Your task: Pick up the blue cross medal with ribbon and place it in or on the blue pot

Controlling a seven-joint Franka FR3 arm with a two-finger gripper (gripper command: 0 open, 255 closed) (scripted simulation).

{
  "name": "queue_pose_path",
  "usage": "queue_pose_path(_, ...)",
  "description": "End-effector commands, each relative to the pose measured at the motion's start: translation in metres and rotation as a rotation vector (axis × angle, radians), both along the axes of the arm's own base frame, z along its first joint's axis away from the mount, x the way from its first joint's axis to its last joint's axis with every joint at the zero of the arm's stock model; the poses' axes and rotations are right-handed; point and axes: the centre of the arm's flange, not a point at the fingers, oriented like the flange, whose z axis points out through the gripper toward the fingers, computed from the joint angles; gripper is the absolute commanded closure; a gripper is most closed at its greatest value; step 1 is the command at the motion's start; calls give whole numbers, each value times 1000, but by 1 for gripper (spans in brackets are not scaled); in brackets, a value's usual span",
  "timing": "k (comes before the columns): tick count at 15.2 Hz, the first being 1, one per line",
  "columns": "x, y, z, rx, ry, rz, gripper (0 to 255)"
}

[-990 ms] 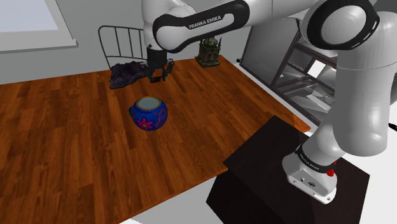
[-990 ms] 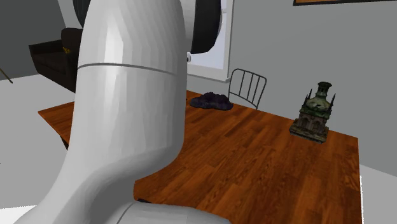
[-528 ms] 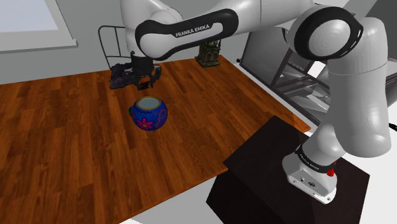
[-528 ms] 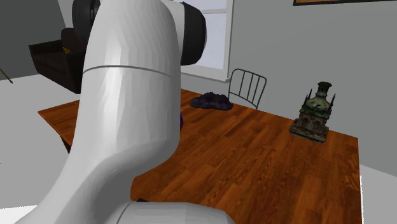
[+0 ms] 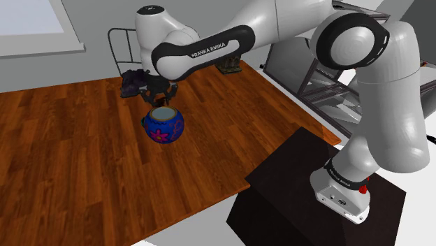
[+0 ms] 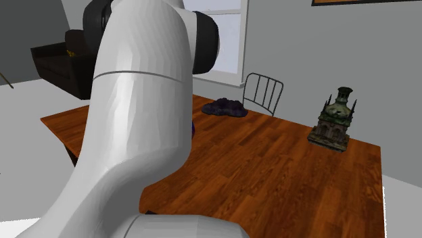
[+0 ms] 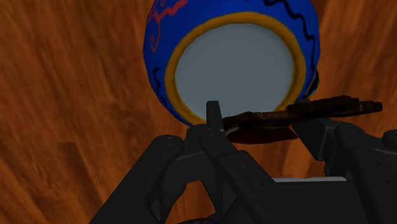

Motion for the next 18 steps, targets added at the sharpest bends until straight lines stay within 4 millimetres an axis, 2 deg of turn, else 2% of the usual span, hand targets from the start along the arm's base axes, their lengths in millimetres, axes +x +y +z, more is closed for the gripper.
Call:
queue_pose_path(1,-1,0,-9,0,-1,0,255)
queue_pose_path(5,-1,0,-30,0,-1,0,255)
queue_pose_path(13,-1,0,-30,0,-1,0,255)
queue_pose_path(14,-1,0,-30,0,-1,0,0)
queue_pose_path(18,-1,0,-30,0,-1,0,0)
